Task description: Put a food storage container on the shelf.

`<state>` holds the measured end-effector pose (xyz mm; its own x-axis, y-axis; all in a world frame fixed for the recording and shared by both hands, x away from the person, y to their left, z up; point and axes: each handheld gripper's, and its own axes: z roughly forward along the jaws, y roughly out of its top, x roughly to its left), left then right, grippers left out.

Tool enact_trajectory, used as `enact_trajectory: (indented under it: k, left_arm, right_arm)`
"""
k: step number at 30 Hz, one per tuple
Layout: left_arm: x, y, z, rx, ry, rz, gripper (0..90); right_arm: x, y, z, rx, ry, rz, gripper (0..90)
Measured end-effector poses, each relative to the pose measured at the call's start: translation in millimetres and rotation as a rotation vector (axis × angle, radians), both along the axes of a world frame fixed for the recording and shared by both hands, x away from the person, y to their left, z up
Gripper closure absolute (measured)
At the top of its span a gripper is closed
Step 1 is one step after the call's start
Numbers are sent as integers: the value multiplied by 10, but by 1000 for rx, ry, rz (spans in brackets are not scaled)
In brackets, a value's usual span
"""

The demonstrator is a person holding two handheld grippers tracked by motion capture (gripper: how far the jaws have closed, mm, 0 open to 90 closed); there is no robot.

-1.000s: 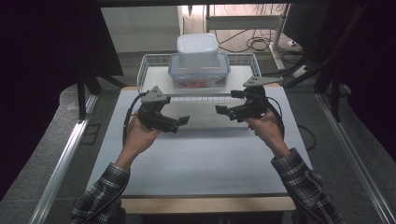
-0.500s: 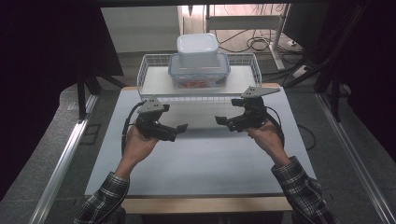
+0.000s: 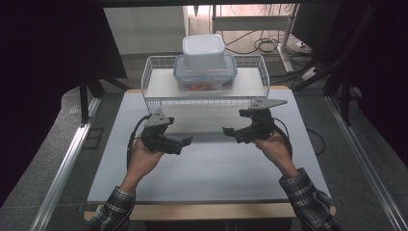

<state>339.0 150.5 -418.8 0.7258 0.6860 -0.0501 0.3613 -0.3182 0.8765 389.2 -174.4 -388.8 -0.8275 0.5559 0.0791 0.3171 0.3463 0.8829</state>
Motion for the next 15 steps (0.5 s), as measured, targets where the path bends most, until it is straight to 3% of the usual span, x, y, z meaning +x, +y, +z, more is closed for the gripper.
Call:
enact_trajectory:
  k: [11,15]
  left_arm:
    - [-93,22,-68,-13,5,16,13]
    - [-147,37,-87,4,-6,23,14]
  right_arm:
    - [-79,-81,-98,-39,-14,-47,0]
    - [-133,-106,-110,-45,-26,-51,0]
